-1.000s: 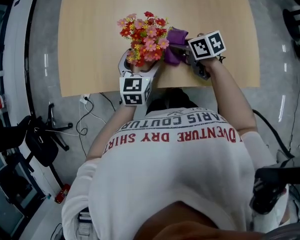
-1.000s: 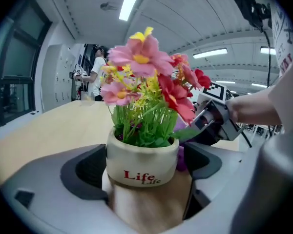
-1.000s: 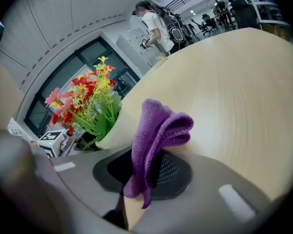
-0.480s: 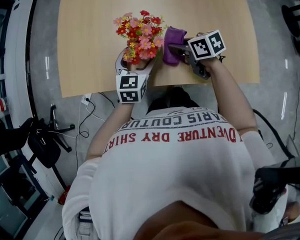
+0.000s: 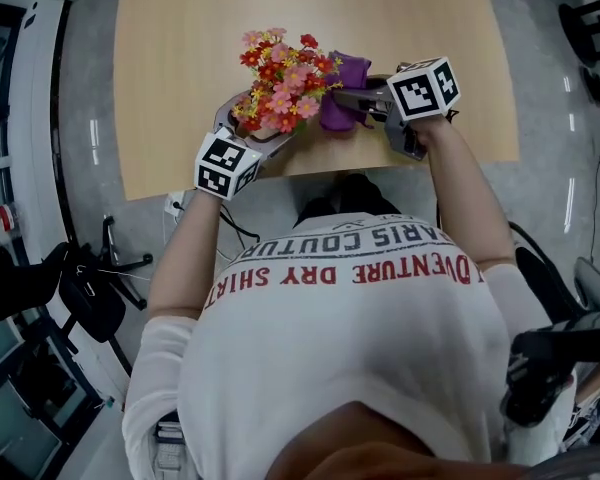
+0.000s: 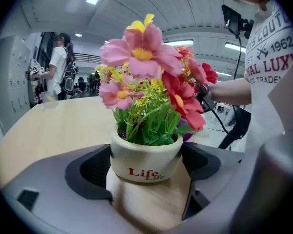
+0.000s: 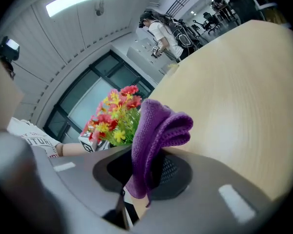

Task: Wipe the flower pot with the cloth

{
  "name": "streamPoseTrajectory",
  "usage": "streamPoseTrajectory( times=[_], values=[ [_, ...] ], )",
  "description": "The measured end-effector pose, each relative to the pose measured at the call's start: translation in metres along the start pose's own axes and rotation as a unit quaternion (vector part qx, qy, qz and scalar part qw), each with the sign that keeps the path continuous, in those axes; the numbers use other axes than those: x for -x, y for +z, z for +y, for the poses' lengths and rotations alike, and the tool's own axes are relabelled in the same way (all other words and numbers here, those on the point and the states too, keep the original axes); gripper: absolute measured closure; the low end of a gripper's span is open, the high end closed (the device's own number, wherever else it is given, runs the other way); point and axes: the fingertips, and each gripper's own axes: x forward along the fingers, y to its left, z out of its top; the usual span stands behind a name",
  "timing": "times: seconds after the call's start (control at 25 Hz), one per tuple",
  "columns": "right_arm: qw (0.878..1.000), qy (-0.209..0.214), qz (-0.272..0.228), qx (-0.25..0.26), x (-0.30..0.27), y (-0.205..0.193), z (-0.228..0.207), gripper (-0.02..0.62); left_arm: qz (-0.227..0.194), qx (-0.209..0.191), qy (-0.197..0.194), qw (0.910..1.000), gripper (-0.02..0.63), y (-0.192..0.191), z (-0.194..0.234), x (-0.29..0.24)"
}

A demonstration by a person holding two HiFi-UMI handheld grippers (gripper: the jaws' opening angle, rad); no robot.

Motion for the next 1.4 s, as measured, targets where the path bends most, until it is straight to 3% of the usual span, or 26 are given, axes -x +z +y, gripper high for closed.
streamPoseTrajectory(
  times=[0.16, 0.36, 0.72, 1.12, 1.4],
  values=[
    [1.000, 0.022, -0.005, 0.007, -0.001, 0.009, 0.017, 0.532, 0.025, -0.036, -0.058, 0.9974, 0.138, 0.002, -0.001, -0.001],
    [1.000, 0.007, 0.017, 0.021, -0.007, -0.001, 0.008, 0.532, 0.038, -0.053, -0.083, 0.9944, 0.138, -0.003, -0.005, -0.005],
    [0.998, -0.029, 0.046, 0.018, -0.022, -0.012, -0.009, 0.532, 0.027, -0.053, -0.083, 0.9948, 0.138, 0.008, -0.009, 0.000],
    [0.986, -0.124, 0.097, 0.063, -0.035, -0.024, -0.036, 0.532, 0.020, -0.053, -0.082, 0.9950, 0.138, 0.005, -0.009, 0.000],
    [0.987, -0.125, 0.086, 0.053, -0.030, -0.024, -0.037, 0.532, 0.006, -0.052, -0.052, 0.9973, 0.138, 0.013, -0.013, 0.000]
  ],
)
